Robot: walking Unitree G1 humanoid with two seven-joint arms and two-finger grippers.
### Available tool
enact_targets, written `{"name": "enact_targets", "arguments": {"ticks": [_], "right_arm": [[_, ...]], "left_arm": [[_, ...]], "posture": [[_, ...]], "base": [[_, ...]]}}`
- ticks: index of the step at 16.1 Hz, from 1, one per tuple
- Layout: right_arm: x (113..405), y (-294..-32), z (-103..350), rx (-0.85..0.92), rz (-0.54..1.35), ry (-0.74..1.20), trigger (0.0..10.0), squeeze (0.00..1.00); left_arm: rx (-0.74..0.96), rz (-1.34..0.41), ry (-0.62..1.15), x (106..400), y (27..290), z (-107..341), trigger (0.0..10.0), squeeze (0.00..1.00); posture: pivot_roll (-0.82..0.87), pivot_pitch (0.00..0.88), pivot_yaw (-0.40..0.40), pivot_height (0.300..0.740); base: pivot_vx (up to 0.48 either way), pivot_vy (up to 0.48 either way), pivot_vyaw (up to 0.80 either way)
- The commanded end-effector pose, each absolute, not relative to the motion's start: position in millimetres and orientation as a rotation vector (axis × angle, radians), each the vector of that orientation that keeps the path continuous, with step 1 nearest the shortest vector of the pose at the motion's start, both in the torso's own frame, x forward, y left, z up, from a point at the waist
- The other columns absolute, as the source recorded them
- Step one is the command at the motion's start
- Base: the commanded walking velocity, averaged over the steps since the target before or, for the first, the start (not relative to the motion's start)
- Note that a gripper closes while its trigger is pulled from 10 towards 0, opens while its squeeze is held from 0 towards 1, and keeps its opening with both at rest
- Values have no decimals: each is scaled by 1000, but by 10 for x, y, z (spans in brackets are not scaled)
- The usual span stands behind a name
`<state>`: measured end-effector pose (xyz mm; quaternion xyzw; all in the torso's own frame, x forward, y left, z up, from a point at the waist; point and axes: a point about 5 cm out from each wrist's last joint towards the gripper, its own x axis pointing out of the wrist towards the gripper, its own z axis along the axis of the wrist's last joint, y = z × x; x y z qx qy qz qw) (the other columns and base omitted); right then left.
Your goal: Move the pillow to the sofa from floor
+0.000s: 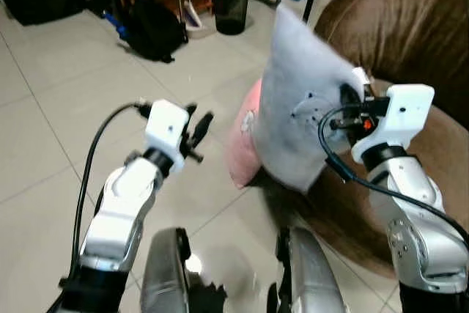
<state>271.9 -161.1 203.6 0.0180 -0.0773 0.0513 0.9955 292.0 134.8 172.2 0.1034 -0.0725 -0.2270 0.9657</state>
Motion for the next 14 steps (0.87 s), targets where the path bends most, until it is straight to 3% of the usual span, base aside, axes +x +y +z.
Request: {"name": "enact_targets", "arguments": {"ticks": [1,14], "right_arm": [[2670,-1610,2218,71,112,-236,10000,0],[2585,-1677,2195,164,22,-187,10000,0]], "left_arm": [[218,-471,-175,2930,1301,1782,10000,0],[223,-509,-172,2990,1177,1734,10000,0]], "posture": [[-12,47,-18,625],[-50,50,-4,740]], "base": [[0,0,0],[0,0,0]]}}
